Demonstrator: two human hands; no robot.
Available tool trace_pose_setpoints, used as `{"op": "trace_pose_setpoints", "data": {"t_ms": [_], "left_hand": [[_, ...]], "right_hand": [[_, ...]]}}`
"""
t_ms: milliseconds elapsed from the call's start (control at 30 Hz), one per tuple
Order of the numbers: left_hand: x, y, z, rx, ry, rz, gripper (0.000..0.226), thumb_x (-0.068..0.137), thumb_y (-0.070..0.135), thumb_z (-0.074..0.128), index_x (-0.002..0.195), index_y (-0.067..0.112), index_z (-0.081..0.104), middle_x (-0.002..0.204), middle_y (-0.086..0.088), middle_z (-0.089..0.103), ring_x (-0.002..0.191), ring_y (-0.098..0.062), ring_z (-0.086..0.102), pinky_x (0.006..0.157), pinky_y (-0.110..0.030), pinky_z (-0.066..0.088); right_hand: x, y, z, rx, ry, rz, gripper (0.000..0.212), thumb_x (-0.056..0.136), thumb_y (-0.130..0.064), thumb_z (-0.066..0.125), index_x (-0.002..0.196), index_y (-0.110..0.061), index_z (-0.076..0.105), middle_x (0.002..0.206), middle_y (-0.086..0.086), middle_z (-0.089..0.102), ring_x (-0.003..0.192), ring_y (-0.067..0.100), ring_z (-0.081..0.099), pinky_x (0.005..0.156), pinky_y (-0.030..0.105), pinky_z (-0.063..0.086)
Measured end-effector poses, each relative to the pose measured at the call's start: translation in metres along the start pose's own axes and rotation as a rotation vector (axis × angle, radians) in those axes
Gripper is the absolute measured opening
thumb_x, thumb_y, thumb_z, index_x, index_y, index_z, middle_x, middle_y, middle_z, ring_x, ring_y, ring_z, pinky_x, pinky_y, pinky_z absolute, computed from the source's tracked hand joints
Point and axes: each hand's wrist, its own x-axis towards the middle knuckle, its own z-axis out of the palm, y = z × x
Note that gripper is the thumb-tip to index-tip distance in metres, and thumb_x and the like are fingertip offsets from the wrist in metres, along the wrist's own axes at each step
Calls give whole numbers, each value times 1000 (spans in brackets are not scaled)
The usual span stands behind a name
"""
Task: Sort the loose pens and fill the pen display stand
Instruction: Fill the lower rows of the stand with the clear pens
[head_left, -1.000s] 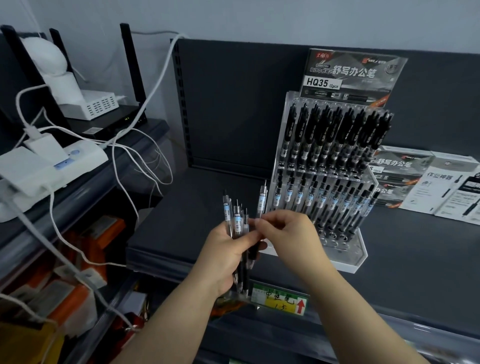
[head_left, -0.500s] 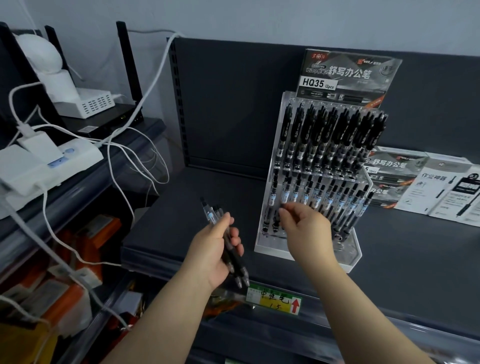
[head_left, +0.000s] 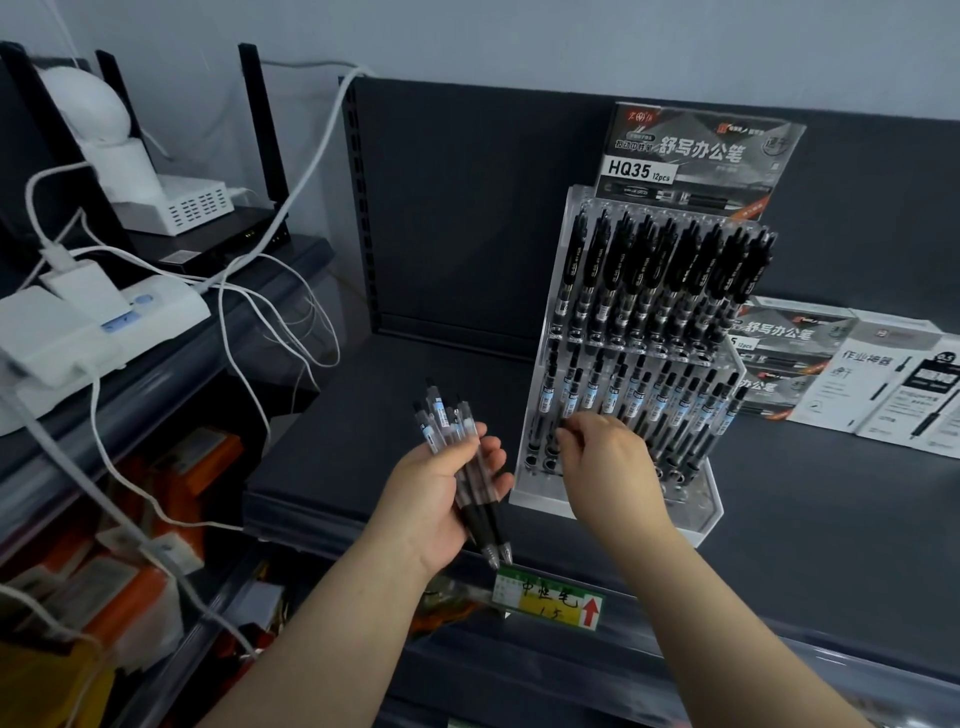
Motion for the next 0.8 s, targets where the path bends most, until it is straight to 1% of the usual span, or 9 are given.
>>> {"op": "trace_pose_setpoints", "data": {"t_ms": [133, 267, 333, 400, 467, 533, 600, 733, 800], "left_hand": [[-2, 0, 4, 14, -1, 10, 13, 92, 5, 54, 93, 4, 67, 79, -7, 65, 75, -17, 65, 66, -36, 58], [-4, 0, 8, 18, -10, 20, 12, 91, 5, 55, 94, 4, 67, 79, -7, 63, 78, -19, 65, 67, -38, 57], [-4, -1, 8, 33, -18, 34, 12, 91, 5, 55, 94, 4, 66, 79, -7, 63, 82, -21, 65, 65, -36, 58], [-4, -2, 10, 41, -20, 50, 12, 90, 5, 55, 95, 3, 66, 78, -8, 65, 85, -23, 66, 64, -36, 58], [-5, -3, 12, 59, -22, 65, 13, 90, 6, 56, 97, 4, 67, 77, -8, 67, 84, -24, 66, 69, -37, 57], [-7, -4, 14, 88, -37, 75, 14, 91, 9, 56, 98, 5, 67, 78, -7, 68, 83, -24, 65, 74, -37, 54], [-9, -4, 16, 108, -56, 85, 14, 90, 10, 56, 97, 7, 68, 76, -5, 69, 81, -23, 65, 73, -36, 53], [-12, -6, 20, 140, -78, 107, 14, 89, 9, 56, 95, 9, 69, 73, -2, 71, 74, -17, 68, 63, -28, 52], [-13, -7, 22, 156, -79, 126, 14, 89, 9, 56, 94, 9, 69, 73, -2, 71, 75, -17, 67, 64, -29, 51]], "right_hand": [[0, 1, 1, 17, 11, -3, 24, 96, -22, 46, 104, -6, 62, 98, 9, 63, 84, 21, 57, 71, 29, 44], [-1, 2, -1, 66, 1, 23, 23, 95, -25, 50, 108, -9, 61, 99, 6, 64, 84, 18, 58, 69, 23, 41], [-5, 1, -6, 167, 30, 61, 18, 92, -27, 55, 104, -14, 57, 91, 1, 63, 76, 13, 57, 63, 21, 43], [-11, -4, -13, 282, 69, 64, 12, 89, -27, 60, 93, -18, 54, 79, -5, 60, 69, 9, 56, 57, 17, 42], [-17, -12, -19, 387, -15, 38, 11, 86, -27, 64, 85, -19, 58, 72, -8, 59, 63, 4, 55, 55, 14, 43], [-23, -21, -20, 486, -206, 12, 12, 81, -28, 70, 84, -18, 64, 73, -6, 63, 64, 4, 57, 58, 17, 49], [-25, -24, -18, 511, -320, 15, 14, 78, -27, 73, 84, -17, 66, 76, -4, 66, 66, 4, 59, 63, 18, 51], [-22, -20, -24, 570, -351, 41, 7, 81, -20, 71, 75, -17, 68, 65, -6, 64, 55, -2, 54, 56, 15, 47], [-21, -17, -28, 577, -373, 18, 10, 82, -19, 69, 73, -22, 68, 68, -5, 68, 58, 1, 59, 60, 16, 50]]}}
